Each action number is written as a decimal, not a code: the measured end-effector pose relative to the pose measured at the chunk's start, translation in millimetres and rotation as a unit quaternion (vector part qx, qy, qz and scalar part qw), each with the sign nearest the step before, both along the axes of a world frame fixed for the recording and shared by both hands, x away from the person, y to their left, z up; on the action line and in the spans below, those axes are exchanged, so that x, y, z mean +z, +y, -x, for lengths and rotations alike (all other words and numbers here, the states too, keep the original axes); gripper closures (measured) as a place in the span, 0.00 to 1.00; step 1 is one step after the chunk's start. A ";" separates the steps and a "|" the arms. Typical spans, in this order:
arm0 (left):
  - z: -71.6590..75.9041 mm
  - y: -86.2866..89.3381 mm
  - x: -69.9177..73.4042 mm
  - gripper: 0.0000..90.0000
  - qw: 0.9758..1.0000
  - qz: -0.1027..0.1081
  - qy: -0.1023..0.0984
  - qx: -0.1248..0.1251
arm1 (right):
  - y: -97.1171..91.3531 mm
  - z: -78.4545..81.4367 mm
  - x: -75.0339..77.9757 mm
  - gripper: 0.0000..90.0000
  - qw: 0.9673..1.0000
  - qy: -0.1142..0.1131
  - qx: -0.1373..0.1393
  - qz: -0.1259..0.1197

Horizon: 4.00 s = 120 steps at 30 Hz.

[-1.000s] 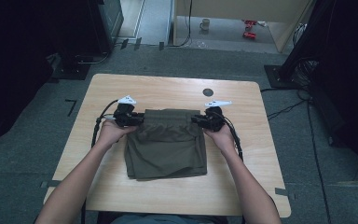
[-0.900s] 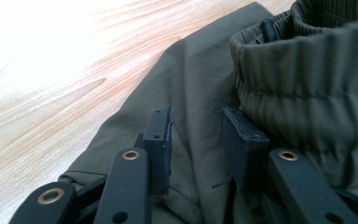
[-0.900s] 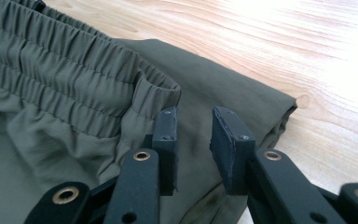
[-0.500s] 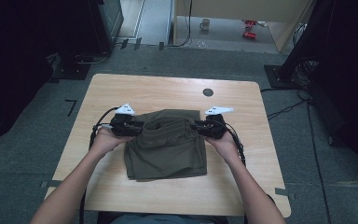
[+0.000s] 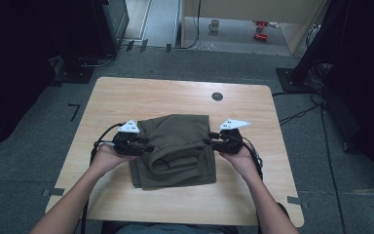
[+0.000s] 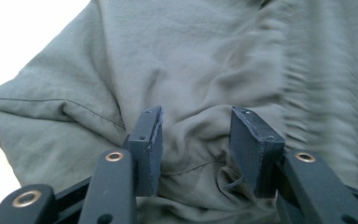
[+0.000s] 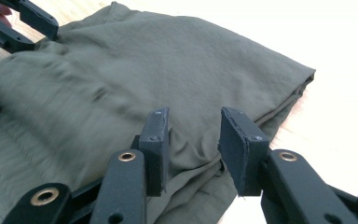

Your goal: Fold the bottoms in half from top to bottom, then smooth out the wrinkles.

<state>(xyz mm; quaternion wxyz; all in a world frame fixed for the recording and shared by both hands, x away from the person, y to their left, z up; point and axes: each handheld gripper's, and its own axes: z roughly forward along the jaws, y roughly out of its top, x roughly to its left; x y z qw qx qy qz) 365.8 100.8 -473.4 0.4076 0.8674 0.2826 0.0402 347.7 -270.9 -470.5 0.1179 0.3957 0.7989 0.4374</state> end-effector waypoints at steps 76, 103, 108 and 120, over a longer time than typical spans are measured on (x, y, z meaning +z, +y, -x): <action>-8.2 -1.9 10.4 0.54 0.996 0.011 -0.045 0.082 | 66.4 7.6 -22.8 0.66 0.999 -0.022 0.021 0.010; -108.4 -14.6 -35.9 0.79 0.992 -0.047 -0.053 0.107 | 86.0 6.7 -26.0 0.65 0.998 0.005 0.054 0.029; -108.7 -14.9 -35.4 0.96 0.991 -0.052 -0.061 0.106 | 86.7 6.8 -28.1 0.65 0.998 0.010 0.056 0.034; -126.2 7.9 -22.8 0.98 0.990 -0.019 -0.034 0.138 | 84.1 13.6 -31.4 0.70 0.997 0.018 0.058 0.037</action>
